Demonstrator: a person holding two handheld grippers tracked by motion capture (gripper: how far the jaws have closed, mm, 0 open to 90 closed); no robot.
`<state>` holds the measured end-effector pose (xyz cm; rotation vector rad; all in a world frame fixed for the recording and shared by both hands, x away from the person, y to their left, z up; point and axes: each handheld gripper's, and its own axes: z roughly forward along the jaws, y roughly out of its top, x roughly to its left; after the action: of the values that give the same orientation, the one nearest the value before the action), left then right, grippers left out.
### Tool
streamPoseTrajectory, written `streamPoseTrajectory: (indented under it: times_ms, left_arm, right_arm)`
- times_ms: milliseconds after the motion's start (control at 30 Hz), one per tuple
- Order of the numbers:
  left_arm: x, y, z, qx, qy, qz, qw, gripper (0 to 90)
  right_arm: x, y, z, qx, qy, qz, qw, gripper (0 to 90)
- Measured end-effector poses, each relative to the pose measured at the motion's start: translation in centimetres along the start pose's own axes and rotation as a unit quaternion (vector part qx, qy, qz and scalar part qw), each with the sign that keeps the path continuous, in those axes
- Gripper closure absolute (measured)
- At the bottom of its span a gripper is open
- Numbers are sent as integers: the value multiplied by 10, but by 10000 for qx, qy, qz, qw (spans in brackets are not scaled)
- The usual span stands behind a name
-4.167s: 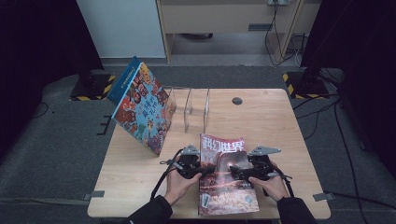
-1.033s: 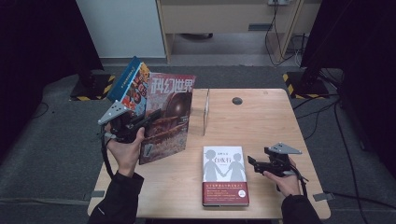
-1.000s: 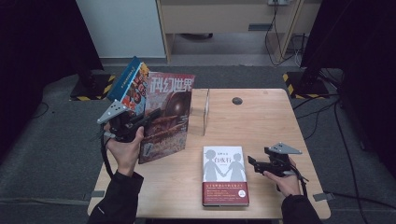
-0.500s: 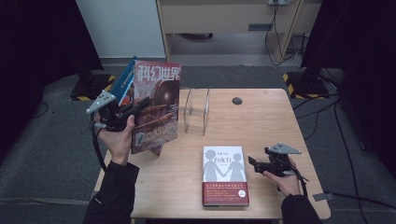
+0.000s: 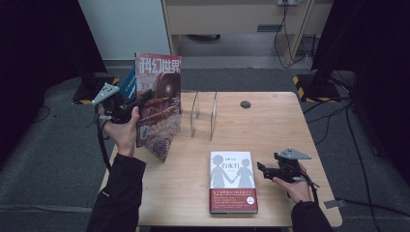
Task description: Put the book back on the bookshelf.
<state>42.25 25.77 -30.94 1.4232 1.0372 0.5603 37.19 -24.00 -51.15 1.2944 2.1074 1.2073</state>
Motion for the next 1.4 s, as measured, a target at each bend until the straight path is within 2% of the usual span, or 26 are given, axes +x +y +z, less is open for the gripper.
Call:
streamPoseTrajectory:
  times_ms: [167, 367, 567, 767, 967, 1267, 1333, 1400]
  left_arm:
    - [6, -2, 15, 130, 65, -7, 9999, 836]
    - [14, -5, 32, 104, 84, -65, 9999, 836]
    - [24, -10, 44, 45, 168, -195, 9997, 836]
    - [33, -16, 58, 43, 268, -237, 9994, 836]
    - [42, -21, 71, -3, 313, -352, 9989, 835]
    - [50, -26, 87, -146, 369, -591, 9975, 835]
    - [50, -25, 90, -199, 417, -582, 9972, 835]
    - [48, -24, 93, -163, 466, -483, 9976, 835]
  right_arm:
    - [-1, -1, 1, 11, -25, 8, 10000, 157]
    - [-2, -1, 2, 5, -22, -5, 10000, 158]
    - [-6, -2, 3, 36, -47, 27, 10000, 157]
    - [-8, -3, 5, 94, -108, 5, 9999, 148]
    - [-12, -5, 6, 162, -317, 47, 9994, 139]
    - [-21, -11, 6, 377, -719, 156, 9966, 128]
    - [-21, -11, 6, 367, -735, 135, 9965, 128]
    - [-22, -11, 6, 346, -731, 149, 9966, 128]
